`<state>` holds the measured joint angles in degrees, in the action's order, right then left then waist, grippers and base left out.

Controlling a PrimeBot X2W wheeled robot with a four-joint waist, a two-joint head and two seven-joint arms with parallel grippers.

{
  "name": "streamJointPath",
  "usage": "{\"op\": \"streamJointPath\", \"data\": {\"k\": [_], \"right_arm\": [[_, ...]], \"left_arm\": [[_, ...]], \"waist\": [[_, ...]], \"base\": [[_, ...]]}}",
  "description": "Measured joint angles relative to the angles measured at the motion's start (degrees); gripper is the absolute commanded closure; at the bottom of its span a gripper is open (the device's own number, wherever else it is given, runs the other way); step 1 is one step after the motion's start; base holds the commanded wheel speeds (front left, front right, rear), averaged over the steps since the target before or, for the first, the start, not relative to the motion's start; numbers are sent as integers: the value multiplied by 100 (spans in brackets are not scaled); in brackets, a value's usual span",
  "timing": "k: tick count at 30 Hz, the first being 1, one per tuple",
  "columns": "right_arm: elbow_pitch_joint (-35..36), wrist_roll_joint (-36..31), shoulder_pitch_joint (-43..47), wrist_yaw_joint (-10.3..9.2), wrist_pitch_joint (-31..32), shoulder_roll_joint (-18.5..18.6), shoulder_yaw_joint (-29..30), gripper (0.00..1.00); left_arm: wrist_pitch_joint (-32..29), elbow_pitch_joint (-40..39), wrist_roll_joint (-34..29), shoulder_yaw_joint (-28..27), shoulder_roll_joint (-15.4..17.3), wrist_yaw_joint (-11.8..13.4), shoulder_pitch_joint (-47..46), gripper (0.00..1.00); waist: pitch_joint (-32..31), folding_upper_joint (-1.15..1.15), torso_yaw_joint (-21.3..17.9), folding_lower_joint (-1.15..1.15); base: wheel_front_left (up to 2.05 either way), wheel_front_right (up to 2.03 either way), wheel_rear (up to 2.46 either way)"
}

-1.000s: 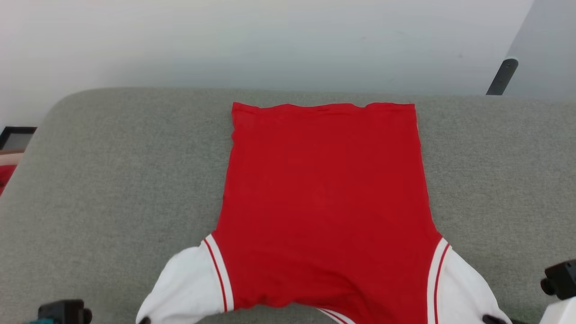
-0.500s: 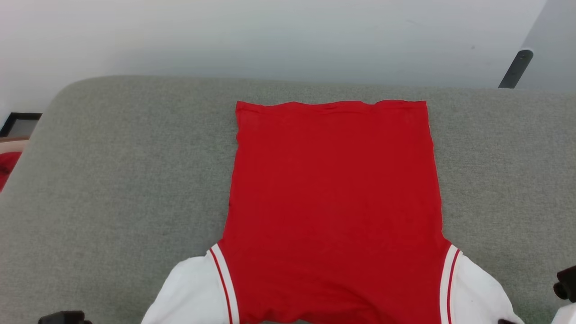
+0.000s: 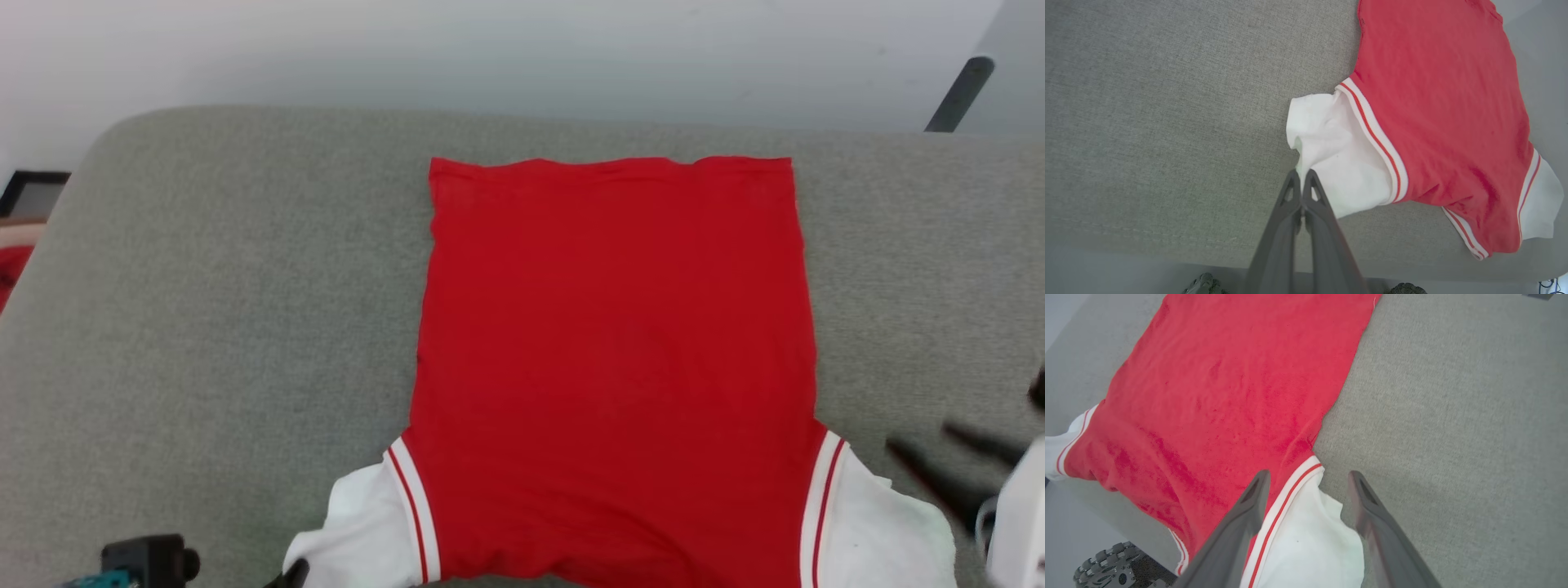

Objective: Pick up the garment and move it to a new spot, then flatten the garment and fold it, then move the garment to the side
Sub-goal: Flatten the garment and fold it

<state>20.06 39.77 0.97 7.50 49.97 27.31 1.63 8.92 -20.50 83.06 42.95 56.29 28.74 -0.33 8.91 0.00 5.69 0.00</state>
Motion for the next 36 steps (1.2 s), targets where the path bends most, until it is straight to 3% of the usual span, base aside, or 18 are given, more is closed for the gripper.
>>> {"op": "streamJointPath", "data": {"k": [7,18,25,36], "right_arm": [[-613,-658,-1526,0,-264,-5,37,0],[-3065,-1155,-3861,0,-578,141,-223,0],[-4426,-1446,-4801,-1,-578,303,-380,0],[-5967,-1986,-5734,0,-589,275,-70,0]], "left_arm": [[-157,132,-256,177,-259,-203,-431,100],[-560,571,-724,519,-886,-656,-1383,100],[-628,871,-896,648,-1226,-936,-1768,100],[-635,1254,-966,766,-1668,-1290,-2089,100]], "waist": [[231,0,199,0],[746,0,845,0],[1158,0,1258,0],[1783,0,1770,0]], "base": [[0,0,0],[0,0,0],[0,0,0],[0,0,0]]}}
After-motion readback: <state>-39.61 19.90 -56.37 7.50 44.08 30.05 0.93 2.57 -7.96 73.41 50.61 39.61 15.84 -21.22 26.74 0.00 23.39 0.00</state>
